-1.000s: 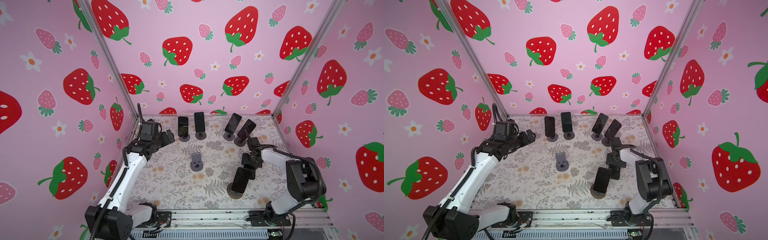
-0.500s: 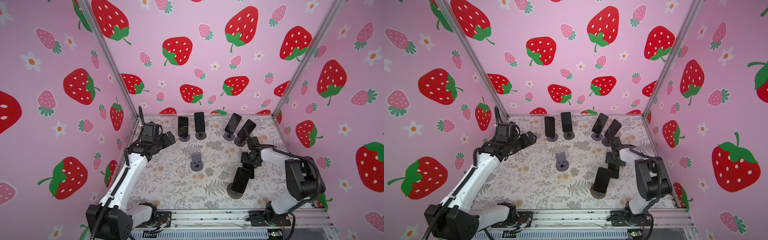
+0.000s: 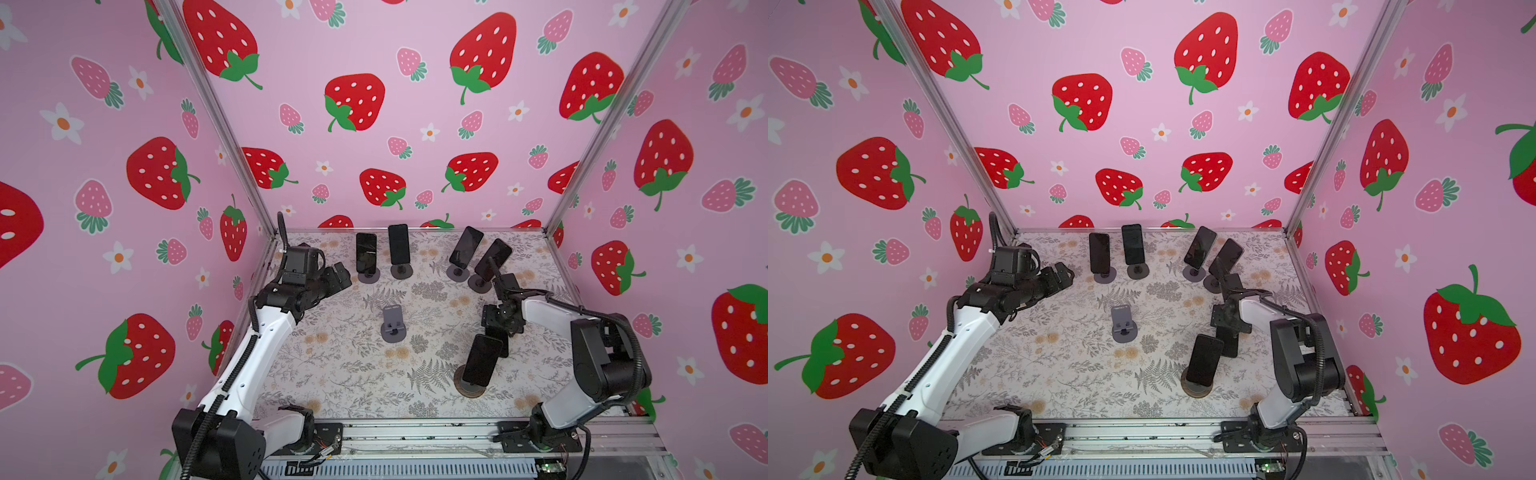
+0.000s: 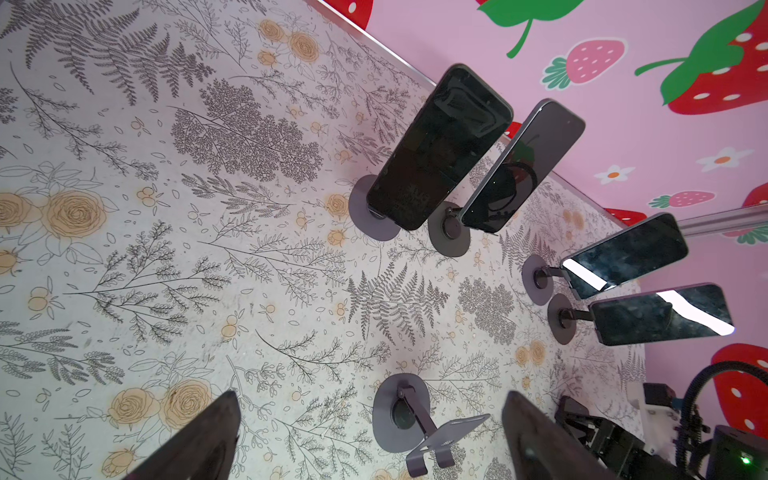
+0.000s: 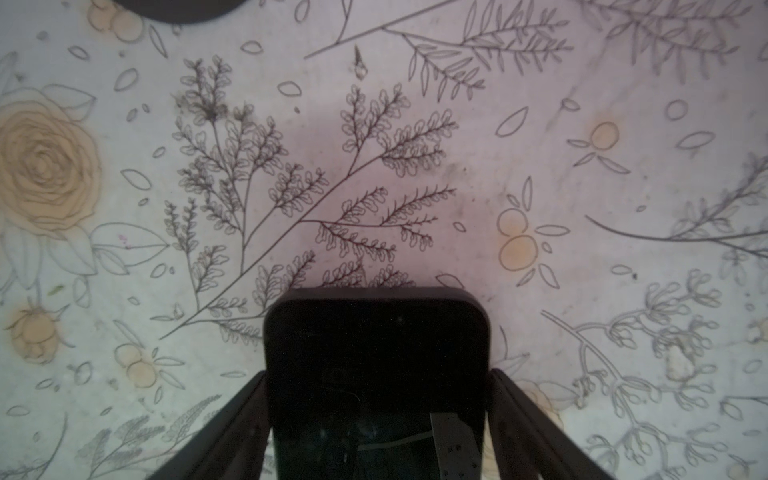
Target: Remove the phone from the phone stand
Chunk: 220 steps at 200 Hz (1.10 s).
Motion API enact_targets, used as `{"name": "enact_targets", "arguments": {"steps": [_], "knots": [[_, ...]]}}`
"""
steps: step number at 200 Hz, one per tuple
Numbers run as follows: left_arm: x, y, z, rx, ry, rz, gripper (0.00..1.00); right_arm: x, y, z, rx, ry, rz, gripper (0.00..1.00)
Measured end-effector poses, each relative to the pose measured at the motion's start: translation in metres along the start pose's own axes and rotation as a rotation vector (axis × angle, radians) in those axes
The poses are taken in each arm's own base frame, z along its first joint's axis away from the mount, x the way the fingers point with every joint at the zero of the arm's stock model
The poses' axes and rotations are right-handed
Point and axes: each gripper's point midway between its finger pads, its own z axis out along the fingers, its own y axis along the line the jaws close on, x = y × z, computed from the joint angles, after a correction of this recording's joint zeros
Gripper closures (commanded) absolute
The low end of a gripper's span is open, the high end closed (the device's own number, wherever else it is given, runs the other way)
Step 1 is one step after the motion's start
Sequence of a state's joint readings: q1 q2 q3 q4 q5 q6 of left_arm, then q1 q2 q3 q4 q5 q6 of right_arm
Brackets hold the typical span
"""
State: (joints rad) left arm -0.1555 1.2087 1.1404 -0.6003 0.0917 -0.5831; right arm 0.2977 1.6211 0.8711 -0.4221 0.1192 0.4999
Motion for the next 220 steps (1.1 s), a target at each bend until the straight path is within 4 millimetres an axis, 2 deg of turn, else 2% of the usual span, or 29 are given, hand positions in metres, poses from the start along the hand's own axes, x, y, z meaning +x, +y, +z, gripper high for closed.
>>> {"name": "enact_targets", "arguments": {"steps": [18, 35, 65, 90, 128, 160, 171, 220], "knots": [[0.001, -0.004, 0.000, 0.022, 0.008, 0.003, 0.00, -0.005, 0.002, -0.006, -0.002, 0.001, 0.000, 0.16], [0.003, -0.008, 0.000, 0.047, 0.019, 0.005, 0.00, -0.023, 0.008, -0.018, -0.022, -0.037, 0.005, 0.14], [0.009, -0.014, -0.005, 0.083, 0.032, 0.000, 0.01, -0.062, 0.022, -0.055, -0.091, -0.162, 0.016, 0.11], [0.030, -0.023, -0.009, 0.116, 0.069, 0.009, 0.00, -0.082, 0.029, -0.084, -0.141, -0.257, 0.022, 0.11], [0.067, -0.047, -0.005, 0.117, 0.145, 0.101, 0.01, -0.096, 0.034, -0.113, -0.200, -0.363, 0.031, 0.10], [0.099, -0.059, 0.004, 0.067, 0.203, 0.188, 0.01, -0.100, 0.032, -0.135, -0.235, -0.453, 0.054, 0.04], [0.107, -0.062, 0.009, 0.037, 0.213, 0.216, 0.01, -0.101, 0.030, -0.142, -0.239, -0.480, 0.064, 0.00], [0.130, -0.078, 0.038, -0.117, 0.234, 0.334, 0.01, -0.109, 0.018, -0.172, -0.245, -0.609, 0.131, 0.00]]}}
